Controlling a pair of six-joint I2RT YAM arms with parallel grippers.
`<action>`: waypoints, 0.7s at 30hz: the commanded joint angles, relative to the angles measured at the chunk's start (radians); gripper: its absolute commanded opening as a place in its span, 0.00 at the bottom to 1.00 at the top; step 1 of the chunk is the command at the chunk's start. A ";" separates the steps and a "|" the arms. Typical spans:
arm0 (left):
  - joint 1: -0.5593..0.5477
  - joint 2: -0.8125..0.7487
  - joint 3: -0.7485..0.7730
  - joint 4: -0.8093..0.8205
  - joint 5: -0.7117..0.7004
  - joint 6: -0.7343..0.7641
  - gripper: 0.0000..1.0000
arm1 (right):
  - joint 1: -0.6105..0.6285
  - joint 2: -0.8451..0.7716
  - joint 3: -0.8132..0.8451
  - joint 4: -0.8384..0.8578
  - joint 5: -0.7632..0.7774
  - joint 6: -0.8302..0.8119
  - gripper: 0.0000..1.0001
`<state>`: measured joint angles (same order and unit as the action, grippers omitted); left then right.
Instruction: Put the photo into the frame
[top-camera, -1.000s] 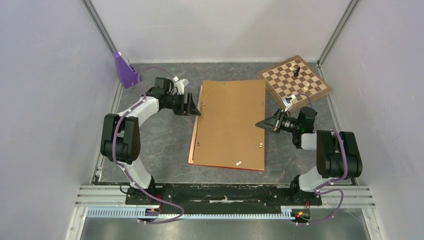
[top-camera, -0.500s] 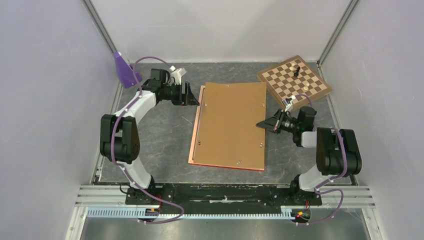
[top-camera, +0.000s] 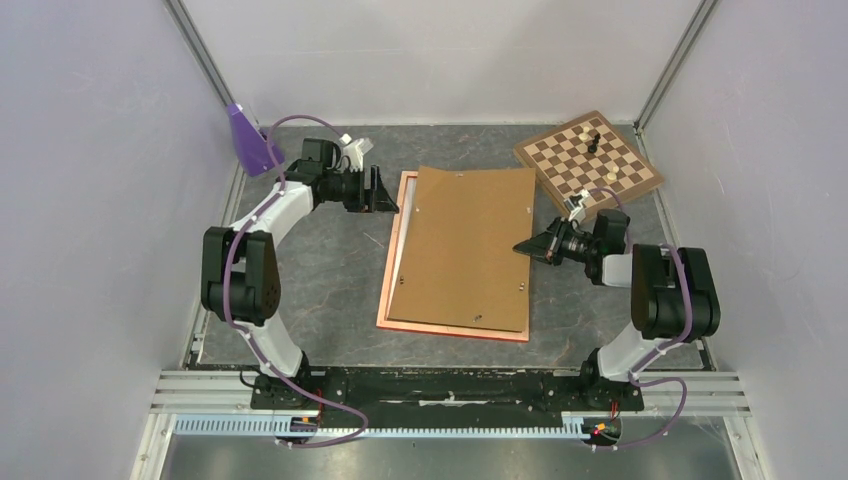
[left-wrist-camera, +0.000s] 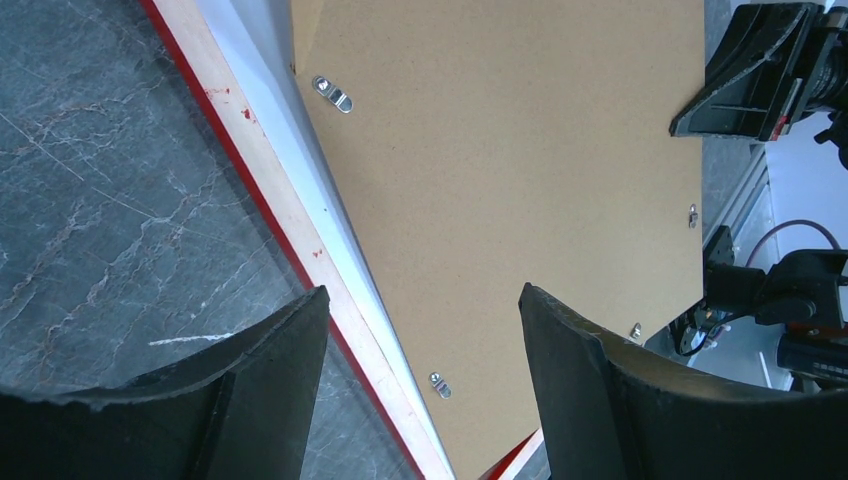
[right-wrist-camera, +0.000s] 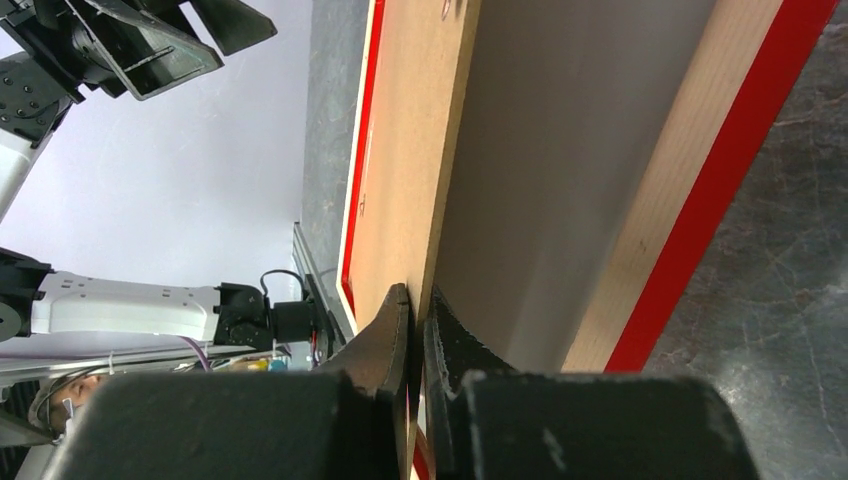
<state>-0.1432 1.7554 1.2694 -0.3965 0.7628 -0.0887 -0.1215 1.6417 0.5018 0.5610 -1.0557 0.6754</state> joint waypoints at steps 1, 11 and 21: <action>0.002 0.011 0.000 0.004 0.030 0.040 0.76 | 0.002 0.020 0.069 0.033 0.036 -0.166 0.00; 0.002 0.036 -0.016 0.021 0.024 0.037 0.76 | 0.012 0.097 0.110 -0.005 -0.004 -0.212 0.00; 0.001 0.073 -0.026 0.039 -0.060 0.029 0.76 | 0.046 0.130 0.181 -0.143 0.030 -0.311 0.00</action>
<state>-0.1432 1.8168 1.2522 -0.3920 0.7471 -0.0887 -0.0929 1.7542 0.6327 0.4175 -1.0824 0.5407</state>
